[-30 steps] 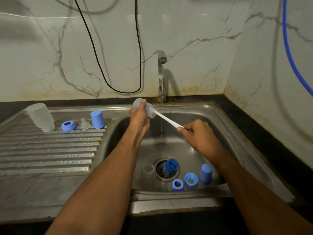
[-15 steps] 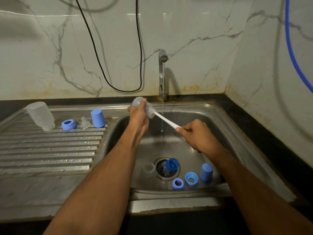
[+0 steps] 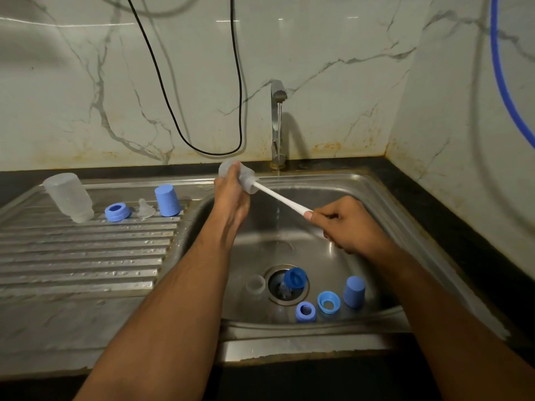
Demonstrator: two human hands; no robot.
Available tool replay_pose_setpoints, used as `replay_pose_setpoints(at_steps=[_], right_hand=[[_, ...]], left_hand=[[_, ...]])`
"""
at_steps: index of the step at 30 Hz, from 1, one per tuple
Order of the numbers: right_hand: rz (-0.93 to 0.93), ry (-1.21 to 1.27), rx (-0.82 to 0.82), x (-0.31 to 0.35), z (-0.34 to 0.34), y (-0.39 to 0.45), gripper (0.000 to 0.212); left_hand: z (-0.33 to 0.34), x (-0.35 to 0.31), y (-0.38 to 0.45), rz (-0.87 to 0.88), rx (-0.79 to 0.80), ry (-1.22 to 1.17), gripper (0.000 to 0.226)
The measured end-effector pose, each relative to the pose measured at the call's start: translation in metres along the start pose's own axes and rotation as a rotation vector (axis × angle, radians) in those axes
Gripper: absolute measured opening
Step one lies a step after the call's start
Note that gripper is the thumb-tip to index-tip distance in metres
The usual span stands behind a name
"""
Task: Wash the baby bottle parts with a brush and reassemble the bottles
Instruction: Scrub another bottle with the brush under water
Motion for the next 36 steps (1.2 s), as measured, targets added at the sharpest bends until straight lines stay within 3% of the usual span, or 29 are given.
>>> replay_pose_setpoints(at_steps=[2,6,11,21,26,31,36], right_hand=[[0.015,0.056,0.046,0.0,-0.006,-0.003,0.02],[0.053,0.117,0.065,-0.001,-0.016,-0.006,0.026],[0.072,0.138,0.097,0.0,-0.019,-0.008,0.021],[0.099,0.111,0.118,0.001,-0.023,-0.009,0.023],[0.101,0.056,0.114,-0.001,-0.025,-0.008,0.028],[0.042,-0.002,0.052,0.004,-0.009,-0.003,0.027],[0.085,0.052,0.091,0.002,-0.024,-0.006,0.024]], left_hand=[[0.001,0.0,0.0,0.011,0.018,0.003,0.021],[0.006,-0.002,-0.003,0.055,0.053,-0.016,0.027],[0.005,-0.003,-0.004,0.027,0.035,-0.116,0.012],[0.0,-0.003,-0.003,-0.025,0.002,-0.194,0.016],[-0.012,-0.004,0.003,-0.011,-0.079,-0.201,0.041],[0.006,0.007,-0.002,-0.049,0.017,-0.121,0.034],[0.003,0.003,0.002,-0.02,0.021,-0.156,0.031]])
Point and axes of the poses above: each hand's wrist, its own y-axis towards the middle knuckle, its own z-axis out of the palm, x = y × z, the point moved 4 cm from there along y, towards the middle knuckle, and after that the axes turned 2 degrees about -z, right-handed, at the moved point
